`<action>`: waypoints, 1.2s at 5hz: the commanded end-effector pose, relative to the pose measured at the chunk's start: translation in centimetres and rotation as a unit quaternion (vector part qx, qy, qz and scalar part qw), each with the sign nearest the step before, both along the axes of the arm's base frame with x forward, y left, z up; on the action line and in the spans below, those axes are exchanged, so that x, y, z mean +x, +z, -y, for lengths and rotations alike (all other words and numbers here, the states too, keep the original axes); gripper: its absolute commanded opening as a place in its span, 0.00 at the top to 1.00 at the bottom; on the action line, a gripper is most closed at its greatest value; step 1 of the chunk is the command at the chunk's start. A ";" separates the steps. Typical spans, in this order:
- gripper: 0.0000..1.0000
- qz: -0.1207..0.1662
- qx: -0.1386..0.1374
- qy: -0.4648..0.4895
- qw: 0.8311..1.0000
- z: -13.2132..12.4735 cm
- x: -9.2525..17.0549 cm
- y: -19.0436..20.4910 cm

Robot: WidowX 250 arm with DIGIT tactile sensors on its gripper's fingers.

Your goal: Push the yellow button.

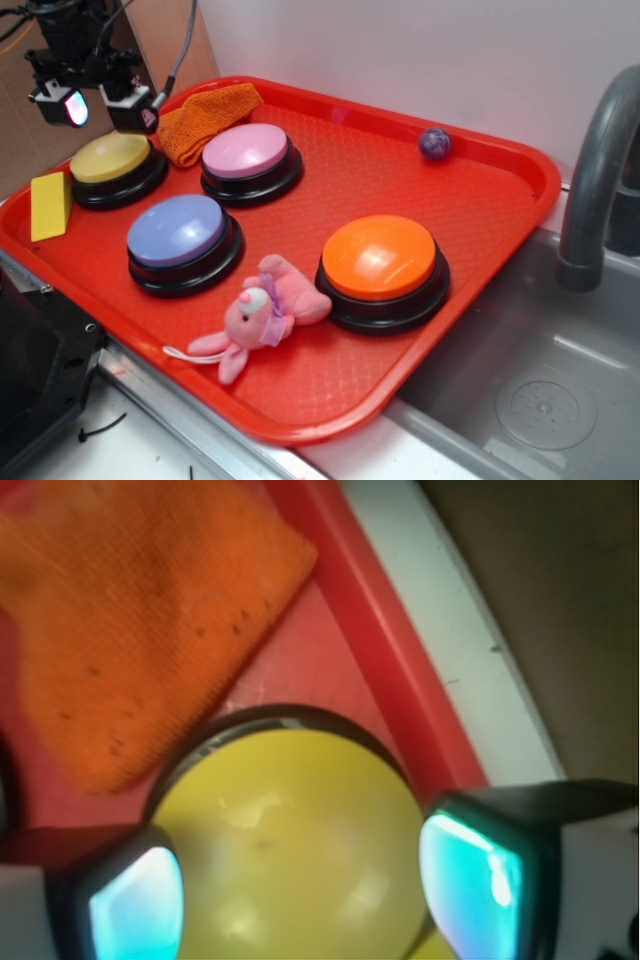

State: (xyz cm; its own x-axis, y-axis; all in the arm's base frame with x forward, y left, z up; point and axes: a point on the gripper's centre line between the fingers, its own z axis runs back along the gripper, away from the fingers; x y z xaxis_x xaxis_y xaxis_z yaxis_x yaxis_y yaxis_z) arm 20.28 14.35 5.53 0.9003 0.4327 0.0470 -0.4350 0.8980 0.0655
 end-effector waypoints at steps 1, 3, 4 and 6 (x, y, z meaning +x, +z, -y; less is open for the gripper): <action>0.00 -0.013 0.021 -0.024 0.999 -0.5 -0.1 0.4; 0.00 0.013 0.032 -0.059 0.998 0.9 0.5 5.8; 0.00 0.014 0.018 -0.063 0.998 1.0 0.9 7.2; 0.00 0.016 0.014 -0.064 0.998 1.3 1.0 8.7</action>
